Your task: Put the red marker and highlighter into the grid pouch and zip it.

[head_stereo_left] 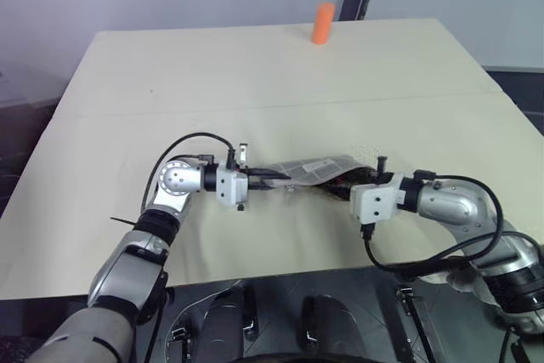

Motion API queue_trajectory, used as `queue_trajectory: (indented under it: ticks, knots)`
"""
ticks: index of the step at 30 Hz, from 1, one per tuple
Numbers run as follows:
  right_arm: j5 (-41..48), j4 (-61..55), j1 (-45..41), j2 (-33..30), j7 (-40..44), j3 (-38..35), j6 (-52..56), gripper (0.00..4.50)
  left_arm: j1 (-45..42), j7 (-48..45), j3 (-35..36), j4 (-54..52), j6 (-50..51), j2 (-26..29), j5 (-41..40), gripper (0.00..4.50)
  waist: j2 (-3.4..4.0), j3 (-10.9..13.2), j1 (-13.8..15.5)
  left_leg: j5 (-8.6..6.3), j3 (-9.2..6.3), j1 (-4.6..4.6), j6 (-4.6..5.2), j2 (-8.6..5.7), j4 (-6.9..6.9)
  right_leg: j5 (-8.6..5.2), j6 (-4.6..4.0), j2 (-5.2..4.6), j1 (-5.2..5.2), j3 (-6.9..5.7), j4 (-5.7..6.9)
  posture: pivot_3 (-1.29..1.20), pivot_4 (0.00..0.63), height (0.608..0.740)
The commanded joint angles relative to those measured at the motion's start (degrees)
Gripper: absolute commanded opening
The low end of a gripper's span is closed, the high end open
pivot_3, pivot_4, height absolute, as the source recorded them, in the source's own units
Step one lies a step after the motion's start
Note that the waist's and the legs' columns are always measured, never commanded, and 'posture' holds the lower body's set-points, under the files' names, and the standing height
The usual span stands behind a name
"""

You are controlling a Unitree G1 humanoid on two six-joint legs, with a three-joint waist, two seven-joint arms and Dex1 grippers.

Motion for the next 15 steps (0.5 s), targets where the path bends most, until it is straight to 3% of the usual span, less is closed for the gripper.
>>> queue_trajectory:
  ticks: [1, 5, 8, 11, 15]
  knots:
    - [16.6, -11.6, 4.1, 2.9, -2.1, -10.7, 13.7, 4.29, 0.4, 1.4, 1.9, -0.4, 0.5, 0.7, 0.1, 0.0, 0.0, 0.0, 0.1, 0.0, -0.03, -0.01, 0.0, 0.0, -0.01, 0.0, 0.0, -0.01, 0.04, 0.0, 0.0, 0.0, 0.15, 0.74]
    - [38.4, -26.6, 10.8, 7.0, -8.6, -19.4, 32.6, 4.29, 1.3, 3.0, 2.8, -0.6, 1.7, 1.0, 0.6, 0.0, 0.0, 0.0, 0.0, -0.02, -0.09, -0.01, 0.02, 0.01, -0.01, 0.01, -0.01, -0.01, 0.25, -0.02, 0.01, 0.0, 0.15, 0.74]
    - [61.2, -31.2, 15.6, 7.3, -15.3, -25.8, 43.8, 4.29, 1.6, 5.1, 2.6, 0.6, 1.6, 0.4, 3.0, 0.0, -0.01, 0.0, 0.1, -0.04, -0.14, 0.13, 0.03, 0.02, -0.04, -0.08, -0.17, -0.01, 0.43, -0.05, -0.03, 0.0, 0.15, 0.74]
    - [63.8, -31.3, 22.5, 5.4, -14.1, -24.8, 49.2, 4.29, 0.4, 8.3, 2.2, 2.1, 1.3, -1.6, 5.9, 0.0, -0.02, 0.0, 0.2, -0.12, -0.17, 0.3, 0.0, 0.0, -0.05, -0.08, -0.19, -0.02, 0.58, -0.07, -0.17, 0.0, 0.15, 0.74]
    - [54.5, -27.6, 25.8, 7.6, -15.3, -13.7, 49.8, 4.29, -2.9, 13.4, 0.7, 3.7, -0.1, -4.9, 12.3, 0.0, -0.07, 0.0, 0.0, -0.22, -0.12, 0.45, 0.03, -0.05, -0.04, -0.09, -0.19, -0.08, 0.61, -0.09, -0.29, 0.0, 0.15, 0.74]
